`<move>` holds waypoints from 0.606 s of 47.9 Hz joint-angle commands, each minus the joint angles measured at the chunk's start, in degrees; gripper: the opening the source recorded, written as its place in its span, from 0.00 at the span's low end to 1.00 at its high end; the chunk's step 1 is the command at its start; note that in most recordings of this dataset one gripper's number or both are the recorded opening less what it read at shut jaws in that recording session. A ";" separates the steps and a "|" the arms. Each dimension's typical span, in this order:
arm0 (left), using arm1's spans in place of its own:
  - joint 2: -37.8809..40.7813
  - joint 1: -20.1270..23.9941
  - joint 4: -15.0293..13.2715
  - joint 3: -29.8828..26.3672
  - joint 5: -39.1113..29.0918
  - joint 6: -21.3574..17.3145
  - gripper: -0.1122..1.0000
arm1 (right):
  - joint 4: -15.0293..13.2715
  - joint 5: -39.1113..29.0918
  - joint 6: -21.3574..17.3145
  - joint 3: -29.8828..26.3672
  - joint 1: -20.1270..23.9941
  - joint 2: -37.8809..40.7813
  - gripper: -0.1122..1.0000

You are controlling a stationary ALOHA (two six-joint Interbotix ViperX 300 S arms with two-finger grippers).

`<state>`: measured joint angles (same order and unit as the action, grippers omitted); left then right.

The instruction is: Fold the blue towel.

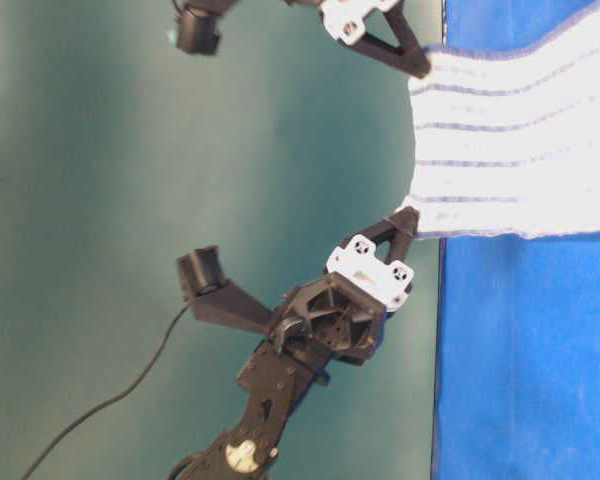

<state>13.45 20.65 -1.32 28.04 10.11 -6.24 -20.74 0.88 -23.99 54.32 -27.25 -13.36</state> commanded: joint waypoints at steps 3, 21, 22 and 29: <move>-4.39 -2.90 0.00 1.93 0.44 -0.09 0.12 | 1.23 -1.58 -0.18 1.14 5.01 -4.75 0.16; -6.94 -13.71 0.00 6.42 0.26 0.09 0.12 | 2.99 -6.86 -4.31 3.69 19.25 -7.82 0.16; -7.03 -14.24 0.00 6.68 0.26 0.09 0.12 | 2.99 -7.03 -4.66 3.69 19.95 -7.82 0.16; -6.94 -18.28 0.00 7.12 0.26 0.44 0.12 | 2.99 -8.26 -6.59 3.60 24.43 -7.29 0.16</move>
<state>8.26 4.22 -1.32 35.42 10.20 -5.89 -17.93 -6.94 -30.06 58.45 -4.48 -20.48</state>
